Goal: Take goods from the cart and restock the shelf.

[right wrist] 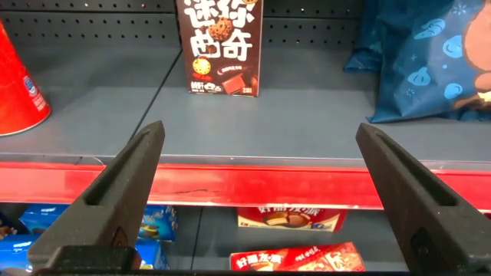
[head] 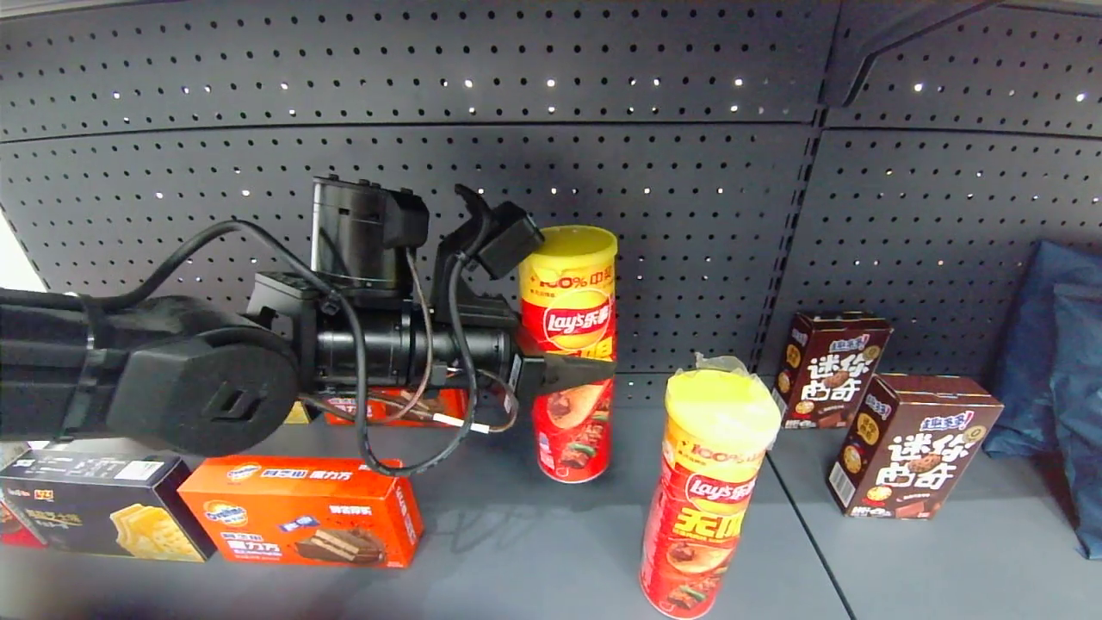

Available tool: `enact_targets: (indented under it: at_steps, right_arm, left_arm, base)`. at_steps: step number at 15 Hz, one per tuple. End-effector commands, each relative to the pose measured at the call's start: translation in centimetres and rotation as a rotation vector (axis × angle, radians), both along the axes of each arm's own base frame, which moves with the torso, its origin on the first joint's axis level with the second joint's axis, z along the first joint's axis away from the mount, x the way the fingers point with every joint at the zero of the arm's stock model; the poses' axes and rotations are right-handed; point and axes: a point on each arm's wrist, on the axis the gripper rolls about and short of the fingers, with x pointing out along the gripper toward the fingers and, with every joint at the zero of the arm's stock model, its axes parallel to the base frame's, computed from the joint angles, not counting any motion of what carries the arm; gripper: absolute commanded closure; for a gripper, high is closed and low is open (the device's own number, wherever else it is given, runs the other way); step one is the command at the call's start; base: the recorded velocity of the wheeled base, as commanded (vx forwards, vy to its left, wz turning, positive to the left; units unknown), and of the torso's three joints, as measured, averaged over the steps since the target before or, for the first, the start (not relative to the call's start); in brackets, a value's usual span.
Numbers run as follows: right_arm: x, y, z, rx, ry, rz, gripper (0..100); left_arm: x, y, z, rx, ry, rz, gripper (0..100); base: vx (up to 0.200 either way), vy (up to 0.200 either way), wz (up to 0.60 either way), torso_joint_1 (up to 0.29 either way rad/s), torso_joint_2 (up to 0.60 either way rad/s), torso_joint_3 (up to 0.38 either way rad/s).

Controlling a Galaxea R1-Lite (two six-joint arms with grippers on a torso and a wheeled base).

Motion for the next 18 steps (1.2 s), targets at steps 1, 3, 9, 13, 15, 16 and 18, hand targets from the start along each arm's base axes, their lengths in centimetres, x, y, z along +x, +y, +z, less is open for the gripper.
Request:
enact_targets:
  at_steps: [1, 3, 9, 13, 15, 16, 18]
  right_arm:
    - [0.0, 0.0, 0.0, 0.000, 0.000, 0.002, 0]
    - [0.0, 0.0, 0.0, 0.000, 0.000, 0.000, 0]
    - [0.0, 0.0, 0.0, 0.000, 0.000, 0.000, 0]
    - [0.0, 0.0, 0.0, 0.000, 0.000, 0.000, 0]
    - [0.0, 0.0, 0.0, 0.000, 0.000, 0.000, 0]
    - [0.0, 0.0, 0.0, 0.000, 0.000, 0.002, 0]
    - [0.0, 0.0, 0.0, 0.000, 0.000, 0.000, 0]
  left_arm:
    - [2.7, 0.2, -1.9, -0.011, 0.041, -0.037, 100]
    - [3.9, 0.3, -2.7, -0.018, 0.049, -0.064, 100]
    - [8.0, -0.1, -3.7, -0.001, -0.062, -0.074, 100]
    - [9.6, -0.2, -4.2, -0.007, -0.069, -0.071, 100]
    - [9.8, -0.2, -4.6, -0.003, -0.059, -0.070, 100]
    - [10.0, -0.3, -5.1, -0.001, -0.053, -0.073, 100]
    - [10.1, -0.6, -5.6, 0.004, -0.044, -0.078, 100]
  base:
    - [0.000, 0.000, 0.00, 0.000, 0.00, 0.000]
    - [0.000, 0.000, 0.00, 0.000, 0.00, 0.000]
    - [0.000, 0.000, 0.00, 0.000, 0.00, 0.000]
    - [0.000, 0.000, 0.00, 0.000, 0.00, 0.000]
    - [0.000, 0.000, 0.00, 0.000, 0.00, 0.000]
    - [0.000, 0.000, 0.00, 0.000, 0.00, 0.000]
    - [0.000, 0.000, 0.00, 0.000, 0.00, 0.000]
